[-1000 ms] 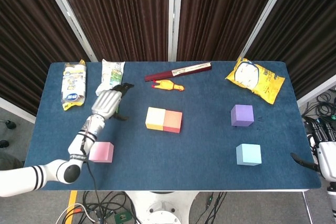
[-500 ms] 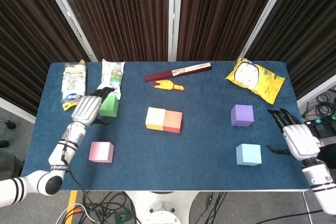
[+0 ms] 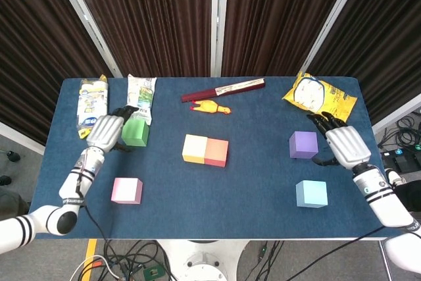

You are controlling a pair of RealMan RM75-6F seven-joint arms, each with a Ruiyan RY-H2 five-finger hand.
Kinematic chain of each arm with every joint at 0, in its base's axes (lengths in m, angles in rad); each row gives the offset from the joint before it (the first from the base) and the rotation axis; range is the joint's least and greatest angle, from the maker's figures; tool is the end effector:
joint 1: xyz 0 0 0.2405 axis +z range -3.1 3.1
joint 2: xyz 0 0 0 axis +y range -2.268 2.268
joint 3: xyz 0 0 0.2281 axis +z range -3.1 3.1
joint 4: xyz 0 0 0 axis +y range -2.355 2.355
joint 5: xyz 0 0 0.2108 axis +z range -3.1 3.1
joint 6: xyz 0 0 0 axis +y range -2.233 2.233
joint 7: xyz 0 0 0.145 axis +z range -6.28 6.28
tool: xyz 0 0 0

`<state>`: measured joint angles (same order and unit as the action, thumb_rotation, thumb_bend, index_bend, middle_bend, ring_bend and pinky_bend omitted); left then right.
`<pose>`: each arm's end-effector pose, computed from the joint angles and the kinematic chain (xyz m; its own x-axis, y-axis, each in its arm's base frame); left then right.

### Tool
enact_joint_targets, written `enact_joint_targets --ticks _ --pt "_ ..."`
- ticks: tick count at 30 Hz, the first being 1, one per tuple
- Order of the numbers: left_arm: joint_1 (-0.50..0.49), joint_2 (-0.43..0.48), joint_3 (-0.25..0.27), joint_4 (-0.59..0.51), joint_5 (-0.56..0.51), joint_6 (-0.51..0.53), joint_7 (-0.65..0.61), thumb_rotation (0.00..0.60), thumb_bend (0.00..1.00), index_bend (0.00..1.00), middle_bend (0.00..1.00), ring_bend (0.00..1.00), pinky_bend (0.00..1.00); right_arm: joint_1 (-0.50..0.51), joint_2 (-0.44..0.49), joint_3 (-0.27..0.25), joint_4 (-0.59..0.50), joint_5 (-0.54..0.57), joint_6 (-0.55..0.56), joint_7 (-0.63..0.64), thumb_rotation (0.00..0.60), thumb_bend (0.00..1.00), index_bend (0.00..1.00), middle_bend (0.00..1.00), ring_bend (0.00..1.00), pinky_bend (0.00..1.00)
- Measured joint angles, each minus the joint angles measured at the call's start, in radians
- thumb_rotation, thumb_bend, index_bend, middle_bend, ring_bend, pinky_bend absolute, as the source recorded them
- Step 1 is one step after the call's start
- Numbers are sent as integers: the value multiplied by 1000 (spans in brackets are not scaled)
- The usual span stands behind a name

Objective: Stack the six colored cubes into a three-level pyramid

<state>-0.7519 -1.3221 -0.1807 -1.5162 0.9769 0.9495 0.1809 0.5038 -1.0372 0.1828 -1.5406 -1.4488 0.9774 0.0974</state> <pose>-0.1665 0.3589 0.0562 0.3586 0.2406 0.9020 0.9281 -0.1957 -0.3168 -0.2254 -0.3187 0.1405 0.4860 -0.1668 0.8579 -0.8565 -0.2861 0.4296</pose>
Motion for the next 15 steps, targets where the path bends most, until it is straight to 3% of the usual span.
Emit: enact_joint_targets --ticks 15 --pt "-87 -159 -19 293 -98 -197 -11 600 59 137 117 129 335 26 6 -20 23 34 -29 19 600 56 0 90 46 190"
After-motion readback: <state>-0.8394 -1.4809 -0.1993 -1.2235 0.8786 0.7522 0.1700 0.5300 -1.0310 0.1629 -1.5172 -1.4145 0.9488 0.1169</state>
